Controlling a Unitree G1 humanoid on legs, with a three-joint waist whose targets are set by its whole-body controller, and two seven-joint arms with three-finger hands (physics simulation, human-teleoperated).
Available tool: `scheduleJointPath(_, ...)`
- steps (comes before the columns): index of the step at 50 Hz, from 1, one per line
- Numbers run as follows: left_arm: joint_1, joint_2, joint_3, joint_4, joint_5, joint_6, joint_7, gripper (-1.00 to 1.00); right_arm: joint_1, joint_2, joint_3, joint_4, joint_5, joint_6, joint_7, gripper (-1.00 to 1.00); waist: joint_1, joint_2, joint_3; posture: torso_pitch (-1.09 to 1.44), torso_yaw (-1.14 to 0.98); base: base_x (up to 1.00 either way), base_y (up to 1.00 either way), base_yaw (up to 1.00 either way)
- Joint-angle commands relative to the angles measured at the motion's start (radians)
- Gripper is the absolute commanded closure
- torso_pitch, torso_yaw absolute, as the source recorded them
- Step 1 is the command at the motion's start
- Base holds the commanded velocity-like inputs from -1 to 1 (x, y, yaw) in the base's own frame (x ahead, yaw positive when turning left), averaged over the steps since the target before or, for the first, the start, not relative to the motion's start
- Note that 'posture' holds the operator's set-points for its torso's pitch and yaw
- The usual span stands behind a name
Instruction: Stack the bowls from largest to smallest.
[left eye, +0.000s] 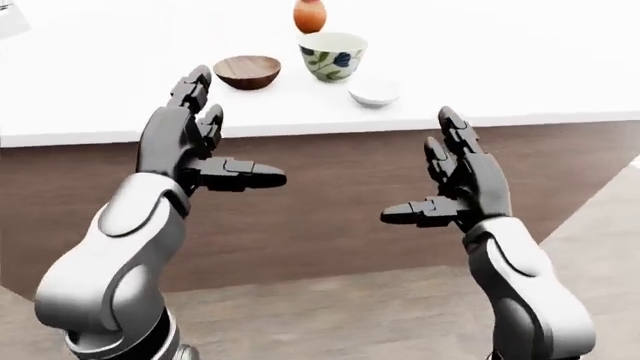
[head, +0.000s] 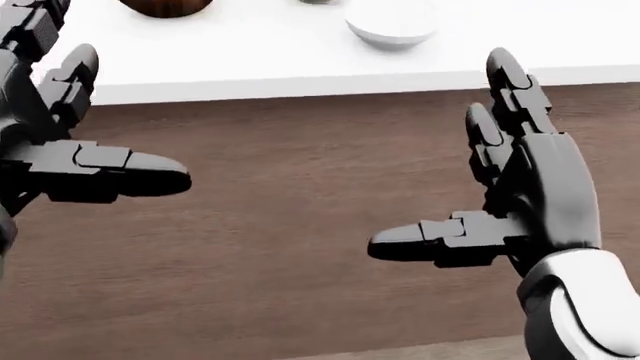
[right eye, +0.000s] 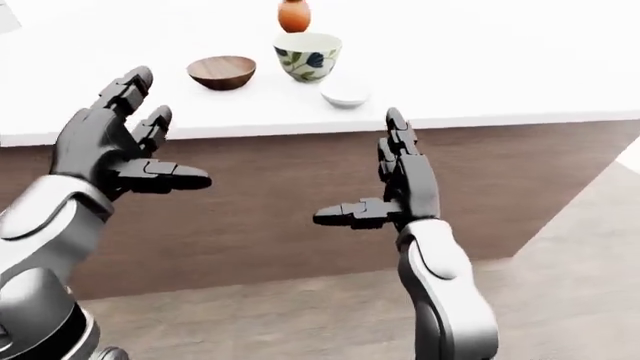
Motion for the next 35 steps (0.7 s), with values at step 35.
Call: scheduleJointPath(35,-0.262,0.183,0.083,0.025,-0.177,0.073,0.098,-1.00,-0.267,-0.066,-0.027,-0.181,0.131,0.167,-0.084,-1.00,0.071,0.080,-0.001,0.00,0.00,0.05,0.07,-0.15)
